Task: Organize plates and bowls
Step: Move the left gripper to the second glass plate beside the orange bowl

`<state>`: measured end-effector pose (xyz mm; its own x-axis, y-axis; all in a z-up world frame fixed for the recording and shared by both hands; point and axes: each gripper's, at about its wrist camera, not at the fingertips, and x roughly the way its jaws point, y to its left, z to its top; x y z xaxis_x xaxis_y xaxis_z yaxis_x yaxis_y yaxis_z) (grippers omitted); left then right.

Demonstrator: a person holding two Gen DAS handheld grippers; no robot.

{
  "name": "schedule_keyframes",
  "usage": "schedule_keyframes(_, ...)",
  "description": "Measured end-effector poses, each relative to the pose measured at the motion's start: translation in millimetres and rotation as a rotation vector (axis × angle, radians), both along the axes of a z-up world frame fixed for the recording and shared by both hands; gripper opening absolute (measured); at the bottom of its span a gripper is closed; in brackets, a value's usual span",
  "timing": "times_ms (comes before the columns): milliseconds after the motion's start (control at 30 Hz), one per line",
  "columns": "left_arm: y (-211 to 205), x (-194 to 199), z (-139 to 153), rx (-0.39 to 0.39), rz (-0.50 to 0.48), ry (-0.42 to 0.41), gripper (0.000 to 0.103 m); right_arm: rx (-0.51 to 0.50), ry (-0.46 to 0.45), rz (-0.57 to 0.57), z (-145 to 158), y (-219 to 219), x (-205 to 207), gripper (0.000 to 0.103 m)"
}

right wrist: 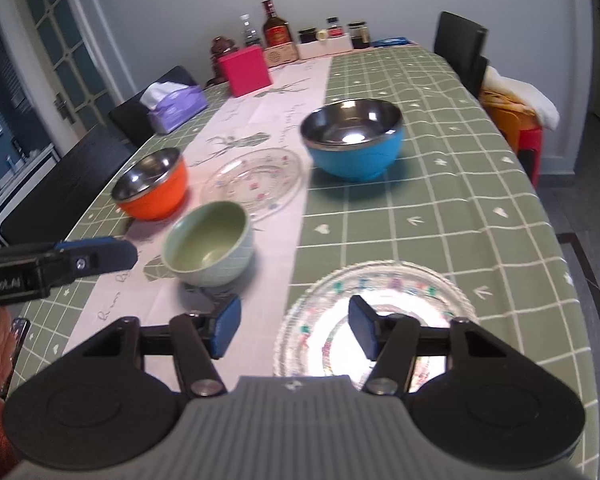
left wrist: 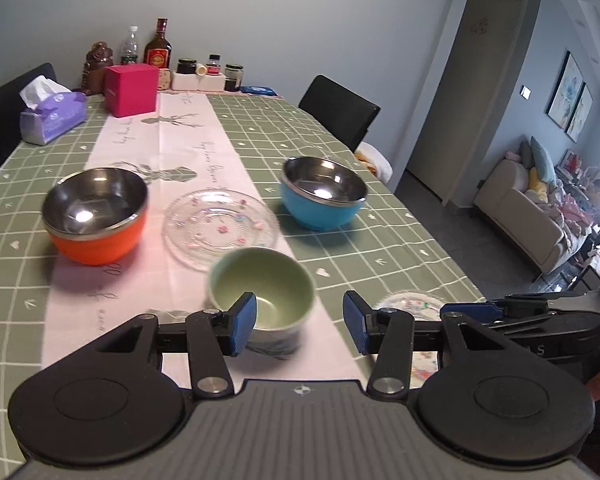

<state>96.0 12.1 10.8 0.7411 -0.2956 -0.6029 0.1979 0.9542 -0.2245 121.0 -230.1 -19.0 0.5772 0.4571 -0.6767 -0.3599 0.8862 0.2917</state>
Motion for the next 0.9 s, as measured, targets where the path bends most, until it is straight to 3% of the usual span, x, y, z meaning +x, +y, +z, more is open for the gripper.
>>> schedule_keyframes(433, 61.2, 40.8, -13.2, 0.001, 0.055, 0.068, 0.058, -0.065, 0.005, 0.044, 7.9, 58.7, 39.2, 0.062)
schedule_keyframes(600, 72.4, 68.4, -22.1, -0.023, 0.088, 0.094, 0.058, -0.037, 0.017, 0.008, 11.7, 65.8, 73.2, 0.062)
schedule_keyframes(767, 77.7, 99.2, -39.3, -0.087, 0.149, 0.137, 0.058, -0.005, 0.079, -0.062, -3.5, 70.5, 113.7, 0.061)
schedule_keyframes(900, 77.7, 120.5, -53.4, -0.109, 0.169, 0.174, 0.046, 0.04, 0.149, -0.118, -21.7, 70.4, 141.6, 0.056)
